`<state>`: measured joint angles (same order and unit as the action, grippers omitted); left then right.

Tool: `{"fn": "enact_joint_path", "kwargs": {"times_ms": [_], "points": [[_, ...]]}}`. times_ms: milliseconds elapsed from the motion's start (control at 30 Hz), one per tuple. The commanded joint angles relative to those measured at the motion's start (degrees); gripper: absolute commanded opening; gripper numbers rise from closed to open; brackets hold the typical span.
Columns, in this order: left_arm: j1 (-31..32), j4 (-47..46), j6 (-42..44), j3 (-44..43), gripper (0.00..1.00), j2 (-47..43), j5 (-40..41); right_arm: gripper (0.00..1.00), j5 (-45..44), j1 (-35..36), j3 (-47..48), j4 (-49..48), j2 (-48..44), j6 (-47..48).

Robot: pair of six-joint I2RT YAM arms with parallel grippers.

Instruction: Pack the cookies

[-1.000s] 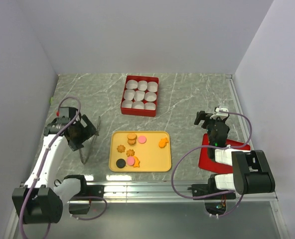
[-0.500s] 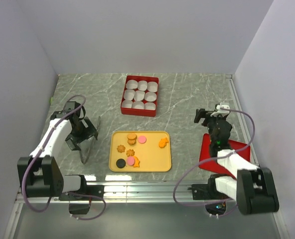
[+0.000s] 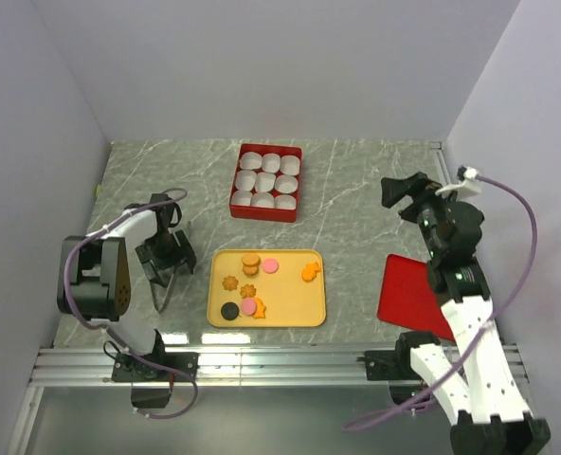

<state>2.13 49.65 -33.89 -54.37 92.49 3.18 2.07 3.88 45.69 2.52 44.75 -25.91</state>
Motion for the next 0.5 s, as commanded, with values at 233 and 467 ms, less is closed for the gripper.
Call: {"fn": "enact_joint_path", "kwargs": {"times_ms": [233, 467], "points": [[0.07, -6.58, 5.67, -4.86, 0.85, 7.53, 2.62, 0.93, 17.18, -0.10, 2.12, 23.13, 2.89, -12.85], [0.33, -7.20, 7.87, -12.68, 0.43, 14.82, 1.74, 0.92, 15.96, -0.10, 0.10, 24.19, -3.26, -12.15]]}}
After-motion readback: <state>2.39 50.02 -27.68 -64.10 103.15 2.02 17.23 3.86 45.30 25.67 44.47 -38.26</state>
